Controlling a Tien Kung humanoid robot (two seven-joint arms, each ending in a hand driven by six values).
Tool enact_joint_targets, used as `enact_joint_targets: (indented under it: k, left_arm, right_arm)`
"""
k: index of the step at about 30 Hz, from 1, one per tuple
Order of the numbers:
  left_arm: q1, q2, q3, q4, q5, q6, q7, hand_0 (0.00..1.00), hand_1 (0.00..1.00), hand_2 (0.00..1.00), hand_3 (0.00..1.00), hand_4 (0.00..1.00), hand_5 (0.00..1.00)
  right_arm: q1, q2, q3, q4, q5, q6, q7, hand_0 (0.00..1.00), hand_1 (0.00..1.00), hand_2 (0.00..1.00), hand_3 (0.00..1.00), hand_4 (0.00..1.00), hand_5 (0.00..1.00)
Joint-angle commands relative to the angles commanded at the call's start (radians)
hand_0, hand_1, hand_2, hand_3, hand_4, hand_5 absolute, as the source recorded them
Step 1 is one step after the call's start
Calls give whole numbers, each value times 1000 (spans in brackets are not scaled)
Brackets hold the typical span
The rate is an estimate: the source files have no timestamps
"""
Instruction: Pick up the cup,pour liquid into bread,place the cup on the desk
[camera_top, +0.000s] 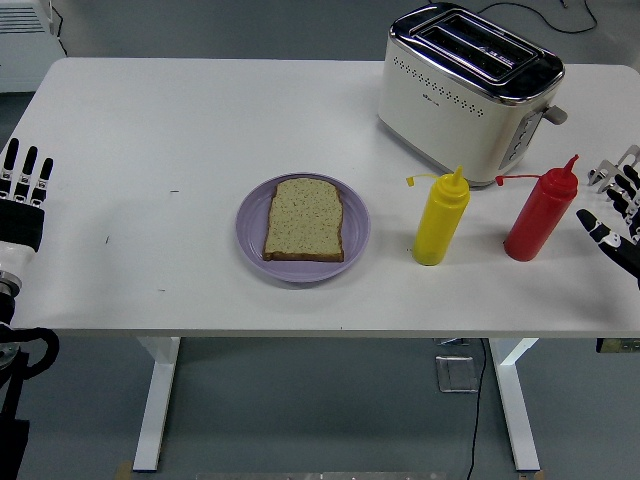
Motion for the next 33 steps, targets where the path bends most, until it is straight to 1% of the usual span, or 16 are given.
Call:
enact_joint_targets:
  k: [6,9,17,26,27,32,33]
  left_arm:
    - [0,-1,-2,-1,0,3,0,798,793,824,745,532,998]
    - [0,-2,-1,-1,-2,5,0,796,794,824,736,532,998]
    - [0,-2,-3,-2,-2,5,-1,797,793,824,734,531,998]
    - [0,-2,-6,-1,0,5,-1,797,791,821,733,525,998]
    - [0,-2,-6,-1,0,5,-1,796,791,819,728,519,998]
    - [0,-2,-7,-1,0,5,-1,796,791,819,728,519,998]
    - [0,-2,-7,-1,0,5,-1,796,791,819,728,518,998]
  right_arm:
    - [23,9,-22,-14,-17,-9,-4,998,932,985,998,947,369]
    - [55,22,-44,-38,-23,-20,-3,998,934,983,998,946,357]
    - [103,33,-92,-86,-34,-37,-1,998,933,984,998,943,348]
    - [138,39,-136,-113,-15,-50,8,998,927,981,998,940,342]
    - [146,41,-147,-118,-12,-54,9,988,913,969,998,937,336]
    - [169,50,-175,-136,5,-75,20,988,913,969,998,937,336]
    - [172,50,-179,-139,8,-77,21,981,903,957,998,937,334]
